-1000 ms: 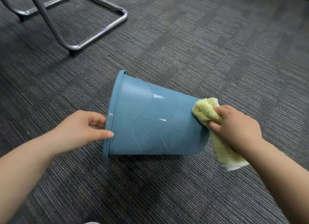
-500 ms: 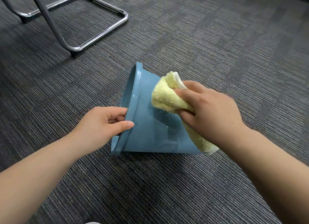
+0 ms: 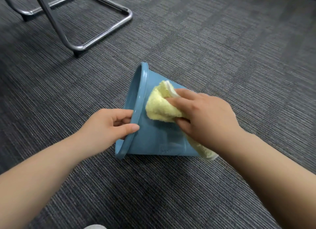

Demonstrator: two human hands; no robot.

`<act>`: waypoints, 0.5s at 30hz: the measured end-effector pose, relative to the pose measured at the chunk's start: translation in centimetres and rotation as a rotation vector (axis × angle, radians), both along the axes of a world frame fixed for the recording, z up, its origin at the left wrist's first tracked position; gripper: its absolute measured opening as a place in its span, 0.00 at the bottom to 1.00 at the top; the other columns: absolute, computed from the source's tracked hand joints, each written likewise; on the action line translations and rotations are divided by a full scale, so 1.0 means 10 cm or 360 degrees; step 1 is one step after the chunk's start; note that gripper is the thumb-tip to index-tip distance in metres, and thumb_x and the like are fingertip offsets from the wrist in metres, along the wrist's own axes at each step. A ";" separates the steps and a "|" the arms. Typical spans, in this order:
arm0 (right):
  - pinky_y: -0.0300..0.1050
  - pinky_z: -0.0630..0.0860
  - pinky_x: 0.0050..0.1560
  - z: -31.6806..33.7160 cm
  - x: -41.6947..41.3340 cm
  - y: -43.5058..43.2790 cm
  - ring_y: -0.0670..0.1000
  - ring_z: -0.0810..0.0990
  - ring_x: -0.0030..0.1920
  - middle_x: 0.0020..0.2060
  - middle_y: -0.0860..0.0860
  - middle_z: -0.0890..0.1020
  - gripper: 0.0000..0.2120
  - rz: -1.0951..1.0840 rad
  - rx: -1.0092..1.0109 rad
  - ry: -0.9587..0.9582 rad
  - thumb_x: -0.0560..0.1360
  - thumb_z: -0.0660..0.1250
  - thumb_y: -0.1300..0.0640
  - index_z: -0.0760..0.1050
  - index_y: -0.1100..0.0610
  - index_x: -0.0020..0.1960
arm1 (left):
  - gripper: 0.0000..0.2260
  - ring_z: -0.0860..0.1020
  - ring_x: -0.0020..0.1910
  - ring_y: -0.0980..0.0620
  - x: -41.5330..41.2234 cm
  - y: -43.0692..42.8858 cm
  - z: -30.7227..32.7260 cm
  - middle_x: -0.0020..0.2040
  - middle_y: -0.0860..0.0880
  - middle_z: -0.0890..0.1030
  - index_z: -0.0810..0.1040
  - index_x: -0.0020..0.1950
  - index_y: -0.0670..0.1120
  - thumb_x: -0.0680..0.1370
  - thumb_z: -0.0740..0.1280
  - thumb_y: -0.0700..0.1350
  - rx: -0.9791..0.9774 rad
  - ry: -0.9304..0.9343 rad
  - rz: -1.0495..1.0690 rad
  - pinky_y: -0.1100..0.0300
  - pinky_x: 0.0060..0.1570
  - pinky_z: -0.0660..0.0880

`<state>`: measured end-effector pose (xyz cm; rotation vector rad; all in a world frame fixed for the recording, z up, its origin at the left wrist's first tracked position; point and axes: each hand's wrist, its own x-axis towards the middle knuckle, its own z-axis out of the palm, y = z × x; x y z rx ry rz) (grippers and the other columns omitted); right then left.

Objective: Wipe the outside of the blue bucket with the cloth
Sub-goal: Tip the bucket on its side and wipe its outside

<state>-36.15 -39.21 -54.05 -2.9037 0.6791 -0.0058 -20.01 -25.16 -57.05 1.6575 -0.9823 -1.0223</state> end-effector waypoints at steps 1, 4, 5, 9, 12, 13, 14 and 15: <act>0.44 0.63 0.38 -0.01 -0.02 -0.04 0.56 0.75 0.54 0.64 0.45 0.70 0.18 -0.0074 -0.0014 0.0009 0.72 0.60 0.50 0.66 0.45 0.62 | 0.18 0.82 0.38 0.61 0.00 0.00 -0.01 0.36 0.60 0.85 0.81 0.38 0.60 0.71 0.66 0.34 -0.0006 0.0027 0.0009 0.70 0.35 0.76; 0.43 0.61 0.34 -0.04 -0.05 -0.06 0.56 0.75 0.52 0.63 0.46 0.71 0.17 -0.0189 -0.0031 0.0027 0.72 0.59 0.50 0.66 0.47 0.61 | 0.19 0.81 0.36 0.63 -0.01 0.00 -0.01 0.34 0.61 0.84 0.81 0.37 0.59 0.71 0.65 0.33 -0.0016 0.0057 0.0041 0.71 0.33 0.75; 0.43 0.60 0.35 -0.05 -0.05 -0.02 0.56 0.75 0.52 0.63 0.46 0.70 0.17 -0.0159 -0.0016 0.0018 0.72 0.59 0.50 0.66 0.47 0.61 | 0.19 0.81 0.36 0.64 0.00 0.00 -0.02 0.34 0.62 0.84 0.80 0.37 0.59 0.71 0.65 0.33 -0.0016 0.0057 0.0045 0.71 0.32 0.75; 0.44 0.59 0.38 -0.12 -0.03 0.21 0.57 0.76 0.52 0.65 0.47 0.71 0.21 0.0153 0.0100 -0.0028 0.70 0.62 0.51 0.66 0.44 0.63 | 0.16 0.81 0.37 0.63 0.04 -0.01 -0.03 0.34 0.62 0.84 0.78 0.44 0.57 0.72 0.64 0.34 0.0025 0.0018 0.0047 0.70 0.33 0.76; 0.44 0.61 0.39 -0.18 -0.05 0.12 0.56 0.75 0.54 0.66 0.44 0.69 0.22 0.0056 0.0110 -0.0013 0.70 0.62 0.50 0.65 0.43 0.64 | 0.16 0.81 0.36 0.63 0.07 0.00 -0.04 0.33 0.62 0.84 0.78 0.42 0.58 0.72 0.64 0.34 0.0016 0.0024 0.0085 0.71 0.33 0.76; 0.44 0.63 0.40 -0.21 -0.08 0.04 0.55 0.75 0.55 0.67 0.43 0.68 0.22 -0.0051 0.0106 -0.0004 0.71 0.62 0.50 0.65 0.42 0.64 | 0.17 0.81 0.36 0.63 0.07 0.00 -0.04 0.33 0.62 0.84 0.77 0.42 0.58 0.72 0.64 0.34 0.0011 0.0026 0.0107 0.71 0.33 0.76; 0.44 0.65 0.40 -0.23 -0.10 -0.05 0.55 0.75 0.56 0.67 0.43 0.68 0.21 -0.0168 0.0104 0.0010 0.71 0.61 0.50 0.65 0.43 0.63 | 0.17 0.81 0.36 0.63 0.08 0.00 -0.05 0.32 0.62 0.84 0.77 0.42 0.58 0.72 0.64 0.34 0.0013 0.0027 0.0129 0.70 0.34 0.77; 0.44 0.66 0.40 -0.25 -0.13 -0.13 0.56 0.75 0.55 0.66 0.43 0.68 0.20 -0.0276 0.0101 0.0022 0.71 0.61 0.50 0.66 0.44 0.63 | 0.17 0.81 0.36 0.63 0.08 0.01 -0.06 0.32 0.62 0.84 0.77 0.42 0.58 0.72 0.64 0.34 0.0018 0.0034 0.0145 0.70 0.34 0.77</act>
